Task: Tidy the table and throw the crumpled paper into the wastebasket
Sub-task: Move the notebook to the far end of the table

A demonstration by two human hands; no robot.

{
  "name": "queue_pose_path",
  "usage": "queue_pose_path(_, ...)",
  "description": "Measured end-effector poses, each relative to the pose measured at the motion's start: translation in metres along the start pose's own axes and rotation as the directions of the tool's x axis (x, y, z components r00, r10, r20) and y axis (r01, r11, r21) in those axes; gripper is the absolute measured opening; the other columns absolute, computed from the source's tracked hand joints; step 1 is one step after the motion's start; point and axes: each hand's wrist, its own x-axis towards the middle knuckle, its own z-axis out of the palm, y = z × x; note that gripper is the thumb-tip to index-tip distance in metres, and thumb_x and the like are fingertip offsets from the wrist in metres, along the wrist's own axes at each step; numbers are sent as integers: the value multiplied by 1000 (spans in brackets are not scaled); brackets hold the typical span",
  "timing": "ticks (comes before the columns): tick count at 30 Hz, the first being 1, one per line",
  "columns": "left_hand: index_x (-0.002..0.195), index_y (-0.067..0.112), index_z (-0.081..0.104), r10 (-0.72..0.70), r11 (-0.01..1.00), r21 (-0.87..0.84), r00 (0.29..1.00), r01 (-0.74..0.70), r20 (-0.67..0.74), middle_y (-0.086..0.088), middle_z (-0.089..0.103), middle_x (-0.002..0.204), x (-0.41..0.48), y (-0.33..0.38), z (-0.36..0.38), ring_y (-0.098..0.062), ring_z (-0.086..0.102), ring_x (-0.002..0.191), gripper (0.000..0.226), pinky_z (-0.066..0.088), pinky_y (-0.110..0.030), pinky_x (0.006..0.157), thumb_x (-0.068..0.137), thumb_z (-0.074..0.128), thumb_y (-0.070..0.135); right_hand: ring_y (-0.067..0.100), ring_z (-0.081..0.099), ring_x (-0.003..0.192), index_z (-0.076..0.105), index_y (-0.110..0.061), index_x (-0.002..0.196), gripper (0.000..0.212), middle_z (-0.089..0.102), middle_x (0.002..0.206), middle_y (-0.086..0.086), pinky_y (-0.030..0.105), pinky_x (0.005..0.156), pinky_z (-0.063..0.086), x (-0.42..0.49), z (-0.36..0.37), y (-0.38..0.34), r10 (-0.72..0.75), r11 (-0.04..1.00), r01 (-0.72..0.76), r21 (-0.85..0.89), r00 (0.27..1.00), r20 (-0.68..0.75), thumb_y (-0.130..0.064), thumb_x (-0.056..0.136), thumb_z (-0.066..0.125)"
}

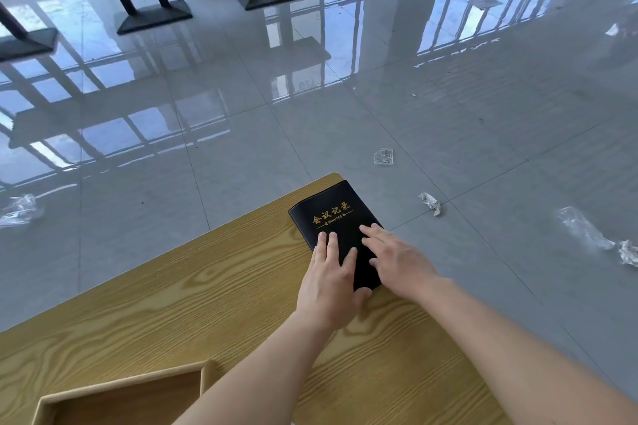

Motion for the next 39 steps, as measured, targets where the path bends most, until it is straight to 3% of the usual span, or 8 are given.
queue_pose_path(9,151,18,31,-15,1000,-3,1000,15,1,-20,7,163,5,-4,-1,-33,-7,151,78,21,-44,122,87,58,54,6,14,150,47,-15,141,44,23,162,-11,34,115,35,9,3,-3,7,1000,-7,3,1000,-31,-9,97,49)
queue_pose_path(17,152,21,25,-32,998,53,998,29,50,-19,1,163,7,-2,-4,-32,-11,151,78,8,-43,122,89,52,58,14,13,151,49,-10,134,38,23,162,-3,36,117,31,9,1,-9,3,1000,-3,-25,1000,-9,-3,96,45)
queue_pose_path(22,151,23,24,-55,996,70,997,51,58,-17,3,163,7,0,-13,-34,-9,150,74,6,-50,123,90,47,60,26,28,139,51,-8,127,33,30,149,5,45,106,42,6,-15,-16,40,995,-37,-91,998,39,-11,95,53)
queue_pose_path(27,149,24,24,-85,990,109,996,85,-3,-17,13,161,-23,-16,-28,-36,-4,150,70,10,-57,121,91,49,53,25,41,125,49,-13,132,42,43,135,3,41,98,47,-14,-21,-28,7,998,-12,-69,998,-70,-15,92,58)
queue_pose_path(34,151,24,18,-199,976,73,977,205,-79,-15,14,161,-105,-46,-65,-35,0,150,74,12,-56,121,91,51,53,22,48,119,54,-12,134,45,54,128,2,34,95,49,-47,-27,-96,-100,995,98,-17,983,-156,-18,91,64)
queue_pose_path(39,151,26,17,-278,954,67,944,294,-179,-14,15,161,-188,-77,-90,-34,0,150,73,12,-53,122,92,49,53,21,51,120,52,-13,138,47,59,128,3,32,99,45,-70,-9,-181,-212,976,217,28,969,-126,-20,93,63)
